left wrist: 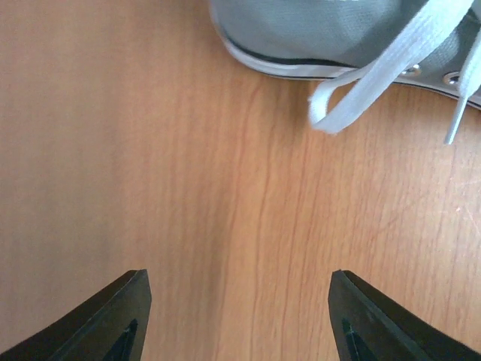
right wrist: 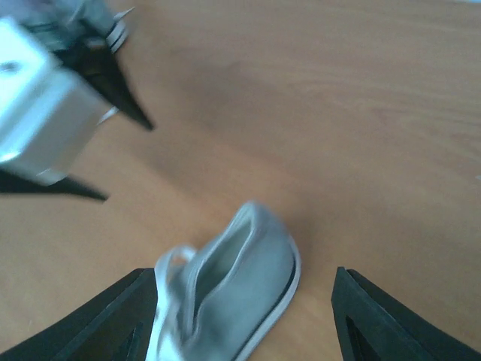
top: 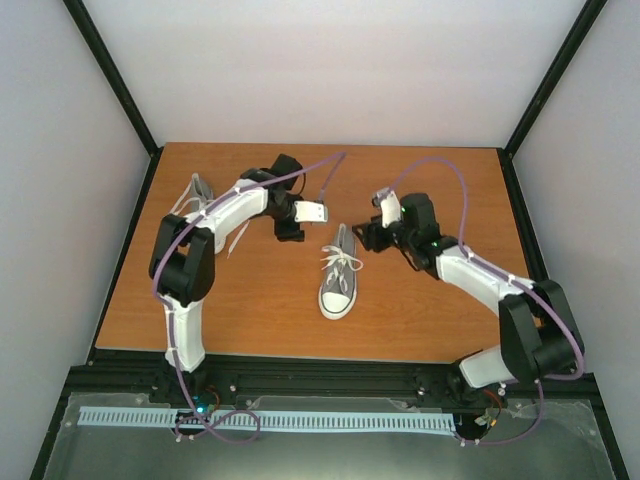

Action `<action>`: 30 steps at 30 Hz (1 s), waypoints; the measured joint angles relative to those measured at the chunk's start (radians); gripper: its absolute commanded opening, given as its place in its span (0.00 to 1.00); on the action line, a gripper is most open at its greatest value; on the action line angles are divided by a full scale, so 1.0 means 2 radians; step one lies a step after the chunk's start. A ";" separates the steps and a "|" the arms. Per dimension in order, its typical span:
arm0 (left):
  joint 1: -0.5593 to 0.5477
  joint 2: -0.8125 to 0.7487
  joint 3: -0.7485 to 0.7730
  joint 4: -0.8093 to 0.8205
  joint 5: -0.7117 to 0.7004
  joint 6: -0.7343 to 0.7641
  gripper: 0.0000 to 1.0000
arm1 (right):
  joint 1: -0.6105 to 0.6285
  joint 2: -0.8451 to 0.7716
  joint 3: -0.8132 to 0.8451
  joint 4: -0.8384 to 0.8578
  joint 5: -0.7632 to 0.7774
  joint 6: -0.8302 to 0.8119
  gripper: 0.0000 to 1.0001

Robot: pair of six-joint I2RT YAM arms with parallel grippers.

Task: Tie the shoes
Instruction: Move the shoe to the center of the board.

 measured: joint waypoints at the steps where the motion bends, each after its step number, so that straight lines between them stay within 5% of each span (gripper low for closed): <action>1: 0.002 -0.010 -0.001 0.000 -0.006 -0.010 0.91 | 0.005 0.012 0.022 -0.006 0.022 0.017 0.71; 4: 0.015 -0.042 -0.002 0.006 -0.023 -0.056 1.00 | 0.021 0.058 0.065 -0.016 0.077 0.067 0.81; 11: 0.078 -0.120 -0.002 0.054 -0.058 -0.221 1.00 | 0.084 0.167 0.125 -0.064 0.167 0.138 0.80; 13: 0.108 -0.142 -0.002 0.076 -0.067 -0.286 1.00 | 0.098 0.195 0.150 -0.075 0.182 0.147 0.70; 16: 0.167 -0.176 -0.003 0.104 -0.085 -0.387 1.00 | 0.107 0.218 0.168 -0.085 0.199 0.159 0.31; 19: 0.218 -0.220 -0.042 0.143 -0.097 -0.449 1.00 | 0.106 0.220 0.169 -0.093 0.219 0.163 0.07; 25: 0.251 -0.306 -0.168 0.175 -0.141 -0.479 1.00 | 0.101 0.202 0.155 -0.108 0.269 0.143 0.03; 30: 0.253 -0.315 -0.237 0.173 -0.164 -0.460 0.96 | 0.033 0.152 0.129 -0.138 0.272 0.100 0.03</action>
